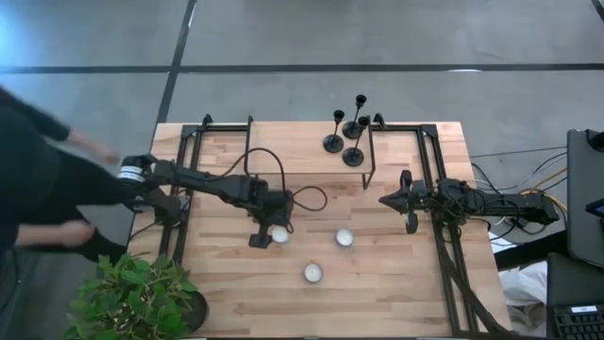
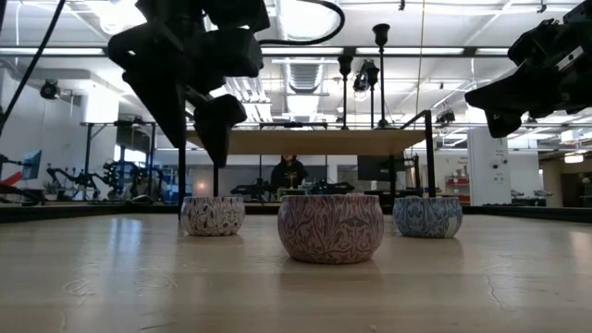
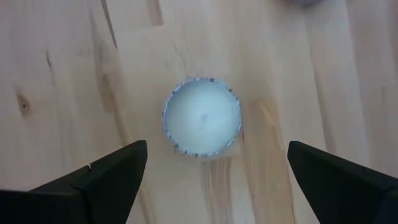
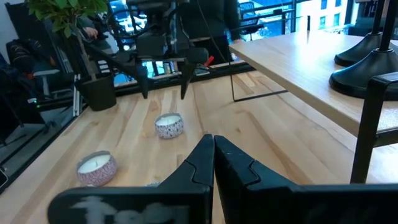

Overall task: Pick & Place candle stick holders
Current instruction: Put the white scented candle on the shelf

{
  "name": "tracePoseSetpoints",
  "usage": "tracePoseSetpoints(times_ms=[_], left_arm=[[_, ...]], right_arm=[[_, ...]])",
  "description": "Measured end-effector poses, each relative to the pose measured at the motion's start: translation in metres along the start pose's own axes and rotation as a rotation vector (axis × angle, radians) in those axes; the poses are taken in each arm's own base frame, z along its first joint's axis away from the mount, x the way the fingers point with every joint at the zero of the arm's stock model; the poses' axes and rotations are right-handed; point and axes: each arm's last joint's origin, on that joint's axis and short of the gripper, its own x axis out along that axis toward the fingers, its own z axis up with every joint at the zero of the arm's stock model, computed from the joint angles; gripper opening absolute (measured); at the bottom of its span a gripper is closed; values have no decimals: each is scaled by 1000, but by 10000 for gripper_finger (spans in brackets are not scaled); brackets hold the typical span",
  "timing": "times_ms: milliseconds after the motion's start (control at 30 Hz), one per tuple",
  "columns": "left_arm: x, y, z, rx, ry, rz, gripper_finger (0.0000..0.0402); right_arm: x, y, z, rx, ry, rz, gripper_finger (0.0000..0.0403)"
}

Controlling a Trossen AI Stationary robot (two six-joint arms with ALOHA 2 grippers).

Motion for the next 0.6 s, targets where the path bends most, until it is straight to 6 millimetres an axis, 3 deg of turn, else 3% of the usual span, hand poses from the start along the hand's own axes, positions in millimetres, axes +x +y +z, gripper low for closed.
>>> tracePoseSetpoints(times_ms=[600], left_arm=[[26, 0, 8, -45, 0, 26, 394]], right_arm=[[0, 0, 0, 0, 1, 1, 9]])
